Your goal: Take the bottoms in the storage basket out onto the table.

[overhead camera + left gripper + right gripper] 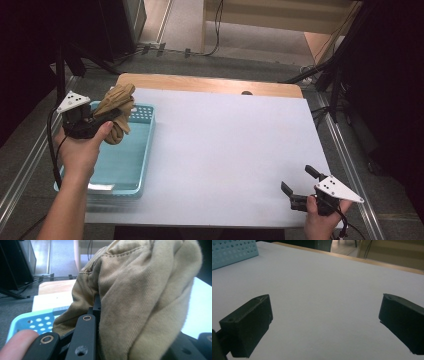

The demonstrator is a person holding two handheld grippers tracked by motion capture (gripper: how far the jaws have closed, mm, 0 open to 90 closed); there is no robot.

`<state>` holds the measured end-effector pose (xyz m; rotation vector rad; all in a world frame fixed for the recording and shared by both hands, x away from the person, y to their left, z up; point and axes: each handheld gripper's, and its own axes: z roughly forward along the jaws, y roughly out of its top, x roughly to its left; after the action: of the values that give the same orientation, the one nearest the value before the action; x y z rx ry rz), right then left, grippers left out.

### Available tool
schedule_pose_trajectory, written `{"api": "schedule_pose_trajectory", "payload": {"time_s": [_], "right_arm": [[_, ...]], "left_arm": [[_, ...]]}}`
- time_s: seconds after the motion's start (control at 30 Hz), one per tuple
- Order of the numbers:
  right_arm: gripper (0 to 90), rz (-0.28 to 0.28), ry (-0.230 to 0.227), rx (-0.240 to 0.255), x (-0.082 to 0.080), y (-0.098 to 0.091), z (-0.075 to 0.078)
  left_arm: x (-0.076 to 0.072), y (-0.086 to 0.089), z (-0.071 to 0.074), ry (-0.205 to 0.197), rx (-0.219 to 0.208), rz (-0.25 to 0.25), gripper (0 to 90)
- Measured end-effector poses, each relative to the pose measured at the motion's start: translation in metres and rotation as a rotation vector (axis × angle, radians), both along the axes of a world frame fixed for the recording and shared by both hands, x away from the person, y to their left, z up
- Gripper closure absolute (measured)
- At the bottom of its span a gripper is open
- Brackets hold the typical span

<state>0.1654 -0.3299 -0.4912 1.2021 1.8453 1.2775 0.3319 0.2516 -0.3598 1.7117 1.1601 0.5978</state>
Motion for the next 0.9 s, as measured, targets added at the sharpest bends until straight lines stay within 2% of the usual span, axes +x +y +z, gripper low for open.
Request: {"api": "schedule_pose_trajectory", "payload": {"time_s": [0.27,0.47,0.9], "right_arm": [[0.0,0.002,-0.004,-0.002,0.000,0.000,0.000],[0.0,0.000,-0.005,0.002,-0.001,-0.001,0.001],[0.0,0.004,-0.002,0.000,-0.001,0.000,0.001]], "left_arm": [[-0.002,-0.011,0.000,-0.014,-0.020,-0.028,69.3],[-0.002,-0.018,-0.002,-0.010,-0.042,-0.056,69.3],[-0.005,-0.036,-0.001,-0.022,-0.048,-0.113,69.3]]}}
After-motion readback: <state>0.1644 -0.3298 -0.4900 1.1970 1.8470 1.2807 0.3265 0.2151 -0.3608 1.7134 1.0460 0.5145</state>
